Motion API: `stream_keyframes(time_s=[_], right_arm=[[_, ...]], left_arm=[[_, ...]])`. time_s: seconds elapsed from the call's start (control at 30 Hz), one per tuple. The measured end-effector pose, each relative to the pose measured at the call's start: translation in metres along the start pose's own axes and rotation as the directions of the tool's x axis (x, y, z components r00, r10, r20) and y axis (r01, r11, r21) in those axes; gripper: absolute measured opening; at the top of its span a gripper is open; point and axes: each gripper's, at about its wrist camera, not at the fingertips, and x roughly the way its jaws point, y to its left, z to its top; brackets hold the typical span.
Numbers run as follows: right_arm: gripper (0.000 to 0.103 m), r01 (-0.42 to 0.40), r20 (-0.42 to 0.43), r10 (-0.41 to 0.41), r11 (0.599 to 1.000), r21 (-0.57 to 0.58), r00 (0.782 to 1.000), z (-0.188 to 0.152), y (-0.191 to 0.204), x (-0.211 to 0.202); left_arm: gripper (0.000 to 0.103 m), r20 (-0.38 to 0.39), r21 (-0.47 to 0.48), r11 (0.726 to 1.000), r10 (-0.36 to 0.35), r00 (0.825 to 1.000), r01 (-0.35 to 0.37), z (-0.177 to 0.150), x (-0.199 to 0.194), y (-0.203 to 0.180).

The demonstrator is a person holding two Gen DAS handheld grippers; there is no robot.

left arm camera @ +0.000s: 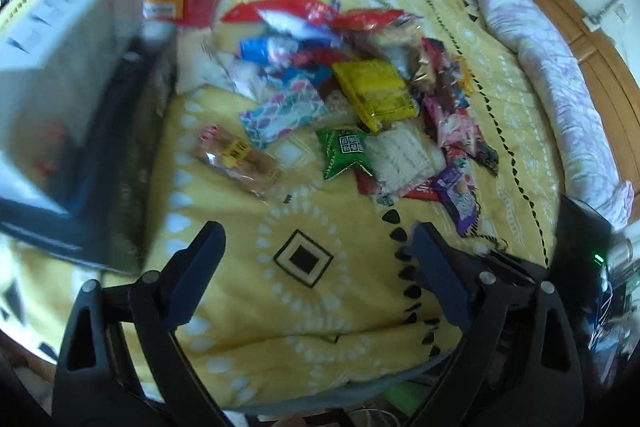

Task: Organize snacks
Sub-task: 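Grasp the dark blue 'love' packet with the right tool while the left tool grasps the twisted-dough bag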

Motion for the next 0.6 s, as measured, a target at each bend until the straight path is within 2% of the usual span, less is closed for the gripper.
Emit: stream_keyframes(time_s=[0.13, 0.27, 0.37, 0.47, 0.5, 0.53, 0.57, 0.6], right_arm=[[0.046, 0.0, 0.022, -0.002, 0.997, 0.077, 1.0, -0.009, -0.021, -0.02], [0.046, -0.006, 0.038, 0.002, 0.996, 0.091, 0.999, -0.009, -0.032, -0.028], [0.047, -0.019, 0.046, 0.015, 0.996, 0.091, 0.999, -0.007, -0.031, -0.028], [0.047, -0.029, 0.051, 0.024, 0.995, 0.097, 0.998, -0.008, -0.035, -0.027], [0.047, -0.034, 0.055, 0.028, 0.994, 0.104, 0.998, -0.009, -0.038, -0.03], [0.047, -0.037, 0.058, 0.031, 0.993, 0.11, 0.998, -0.01, -0.04, -0.032], [0.047, -0.037, 0.064, 0.03, 0.993, 0.115, 0.998, -0.011, -0.042, -0.035], [0.047, -0.036, 0.069, 0.028, 0.992, 0.118, 0.997, -0.012, -0.044, -0.037]], left_arm=[[0.092, -0.051, -0.075, 0.995, 0.058, 0.997, -0.061, 0.007, 0.043, 0.014], [0.092, 0.001, -0.124, 0.984, 0.132, 0.991, -0.13, 0.012, 0.056, 0.022], [0.092, 0.039, -0.119, 0.977, 0.182, 0.982, -0.177, 0.019, 0.063, 0.019], [0.091, 0.058, -0.09, 0.976, 0.203, 0.977, -0.197, 0.025, 0.072, 0.017], [0.082, 0.068, -0.056, 0.983, 0.176, 0.982, -0.173, 0.026, 0.072, 0.013], [0.058, 0.068, 0.015, 0.995, 0.1, 0.993, -0.102, 0.026, 0.071, 0.006], [0.043, 0.053, 0.066, 0.997, 0.046, 0.998, -0.049, 0.027, 0.072, 0.002], [0.037, 0.04, 0.105, 0.994, 0.01, 0.999, -0.014, 0.025, 0.069, -0.002]])
